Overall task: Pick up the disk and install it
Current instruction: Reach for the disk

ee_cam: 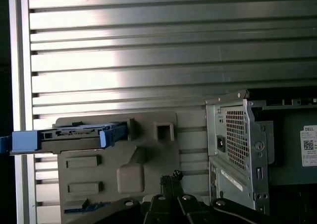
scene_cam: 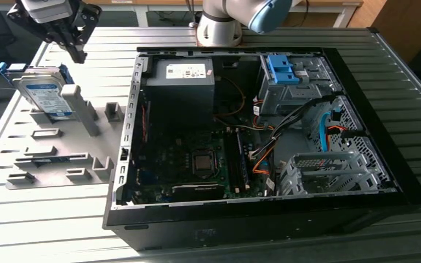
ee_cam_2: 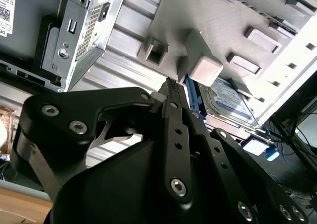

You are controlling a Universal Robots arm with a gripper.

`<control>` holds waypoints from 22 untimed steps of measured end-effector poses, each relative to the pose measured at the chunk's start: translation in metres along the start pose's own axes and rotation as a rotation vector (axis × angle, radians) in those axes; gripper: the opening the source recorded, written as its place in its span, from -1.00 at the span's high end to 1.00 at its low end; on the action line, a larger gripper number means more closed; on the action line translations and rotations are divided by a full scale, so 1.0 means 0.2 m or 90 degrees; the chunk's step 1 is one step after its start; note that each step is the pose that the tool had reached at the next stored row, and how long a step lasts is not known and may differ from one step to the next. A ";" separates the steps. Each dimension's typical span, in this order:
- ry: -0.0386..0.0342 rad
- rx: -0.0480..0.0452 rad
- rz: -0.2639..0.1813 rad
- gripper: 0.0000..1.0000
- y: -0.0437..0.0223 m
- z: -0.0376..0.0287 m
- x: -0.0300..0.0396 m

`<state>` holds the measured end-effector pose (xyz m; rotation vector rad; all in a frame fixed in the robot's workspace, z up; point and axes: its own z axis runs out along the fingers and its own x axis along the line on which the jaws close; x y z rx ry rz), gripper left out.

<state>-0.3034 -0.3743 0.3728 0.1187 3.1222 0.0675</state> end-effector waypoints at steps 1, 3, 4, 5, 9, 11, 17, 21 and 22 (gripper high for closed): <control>0.0000 0.0000 0.000 0.79 0.000 0.000 0.004; 0.0000 0.0000 0.000 0.79 0.000 0.000 0.004; 0.0000 0.0000 0.000 0.79 0.000 0.000 0.004; 0.0000 0.0000 0.000 0.79 0.000 0.000 0.005; 0.0000 0.0000 0.000 0.79 -0.002 0.001 0.024; -0.0001 -0.0001 0.000 0.79 -0.004 0.004 0.072; 0.0000 0.0000 0.000 0.79 0.034 0.006 0.118; 0.0000 0.0000 0.000 0.79 0.036 0.006 0.120; 0.0000 0.0000 0.000 0.79 0.036 0.006 0.120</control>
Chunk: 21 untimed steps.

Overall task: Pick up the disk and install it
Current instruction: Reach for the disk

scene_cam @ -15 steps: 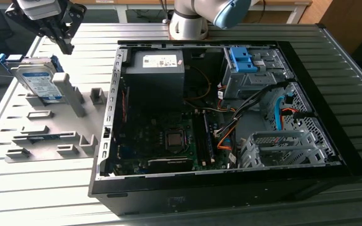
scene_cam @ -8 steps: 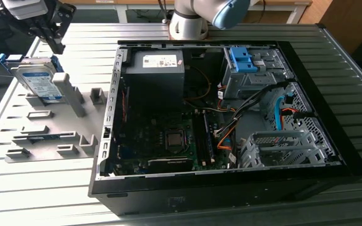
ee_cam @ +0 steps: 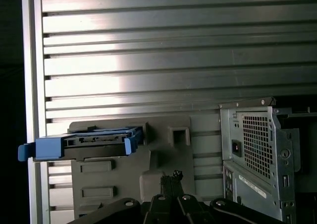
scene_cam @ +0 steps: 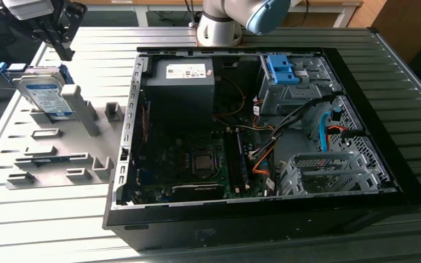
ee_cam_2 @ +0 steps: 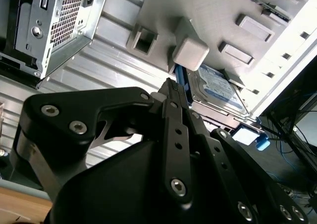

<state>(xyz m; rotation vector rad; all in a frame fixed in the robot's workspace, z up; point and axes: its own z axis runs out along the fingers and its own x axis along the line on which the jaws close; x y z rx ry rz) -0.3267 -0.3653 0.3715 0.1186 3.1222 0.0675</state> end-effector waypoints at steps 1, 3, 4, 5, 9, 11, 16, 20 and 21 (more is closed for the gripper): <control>0.0000 0.0000 0.000 0.79 0.000 0.000 0.000; 0.0000 0.0000 0.000 0.79 0.000 0.000 0.001; 0.0000 0.0000 0.000 0.79 0.000 0.000 0.001; 0.0000 0.0000 0.000 0.79 0.000 0.000 0.001; 0.0000 0.0000 0.000 0.79 0.000 0.000 0.002; 0.0000 0.0000 0.000 0.79 0.000 0.000 0.003; 0.0001 0.0000 0.000 0.79 -0.002 -0.001 0.030; 0.0000 0.0000 0.000 0.79 -0.003 -0.001 0.060; 0.0000 0.0000 0.000 0.79 -0.002 -0.001 0.068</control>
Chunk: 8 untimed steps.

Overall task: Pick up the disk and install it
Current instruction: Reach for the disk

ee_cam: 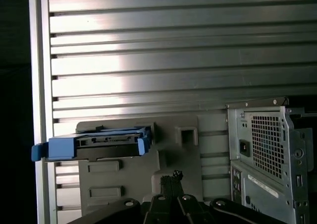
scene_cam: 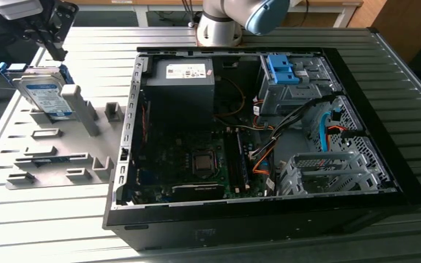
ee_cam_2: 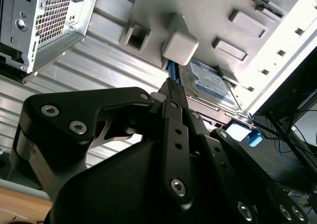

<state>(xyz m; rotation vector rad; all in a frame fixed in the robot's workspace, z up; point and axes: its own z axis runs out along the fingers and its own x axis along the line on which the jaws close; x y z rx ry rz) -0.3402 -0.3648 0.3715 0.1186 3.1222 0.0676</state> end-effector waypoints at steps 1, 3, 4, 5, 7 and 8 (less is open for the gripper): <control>0.0000 0.0000 0.000 0.79 0.000 0.000 0.011; -0.0001 0.0000 0.000 0.79 0.000 0.000 0.040; 0.0000 0.0000 0.000 0.79 0.000 0.000 0.052; 0.0000 0.0001 0.000 0.79 0.001 0.000 0.061; 0.0000 0.0000 0.000 0.79 0.001 0.000 0.069; 0.0000 0.0000 0.000 0.79 0.001 0.000 0.069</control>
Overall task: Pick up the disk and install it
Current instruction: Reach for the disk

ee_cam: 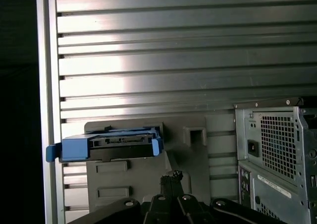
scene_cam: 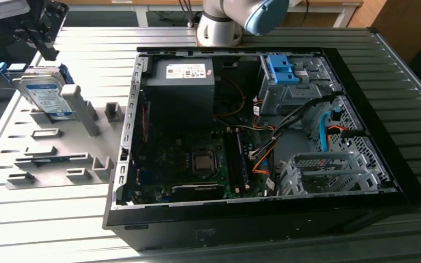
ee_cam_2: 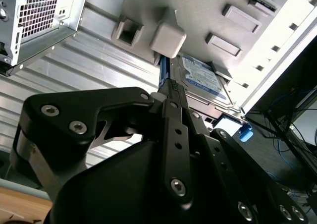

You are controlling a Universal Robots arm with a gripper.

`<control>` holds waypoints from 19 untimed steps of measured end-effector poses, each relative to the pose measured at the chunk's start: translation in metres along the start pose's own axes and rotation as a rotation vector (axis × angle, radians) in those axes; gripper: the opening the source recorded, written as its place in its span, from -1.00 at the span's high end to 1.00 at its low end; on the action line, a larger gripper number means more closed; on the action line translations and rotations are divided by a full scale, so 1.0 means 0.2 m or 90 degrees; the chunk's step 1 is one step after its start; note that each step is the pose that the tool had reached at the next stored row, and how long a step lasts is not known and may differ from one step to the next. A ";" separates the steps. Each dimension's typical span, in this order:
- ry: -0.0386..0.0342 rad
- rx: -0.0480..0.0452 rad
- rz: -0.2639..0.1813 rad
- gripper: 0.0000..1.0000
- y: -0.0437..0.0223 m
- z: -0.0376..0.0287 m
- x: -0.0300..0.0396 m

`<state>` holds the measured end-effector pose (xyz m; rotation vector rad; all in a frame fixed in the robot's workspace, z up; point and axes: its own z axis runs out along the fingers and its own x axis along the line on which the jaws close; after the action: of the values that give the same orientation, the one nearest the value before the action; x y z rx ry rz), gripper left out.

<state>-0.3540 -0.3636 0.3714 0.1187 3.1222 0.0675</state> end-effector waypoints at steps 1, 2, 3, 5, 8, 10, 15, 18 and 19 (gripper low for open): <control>0.0001 0.0000 0.000 0.79 0.000 0.000 0.000; 0.0001 0.0000 0.000 0.79 0.000 0.000 0.002; 0.0001 0.0000 0.000 0.79 0.000 0.000 0.002; 0.0002 0.0000 0.000 0.79 0.000 0.000 0.004; 0.0002 0.0000 0.000 0.79 -0.001 0.000 0.013; 0.0001 0.0000 0.000 0.79 -0.001 0.000 0.013; 0.0001 0.0000 0.000 0.79 -0.001 0.000 0.014; 0.0001 0.0000 0.000 0.79 -0.001 0.000 0.015; 0.0002 0.0000 0.000 0.79 -0.001 0.000 0.015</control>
<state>-0.3570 -0.3636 0.3714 0.1187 3.1225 0.0675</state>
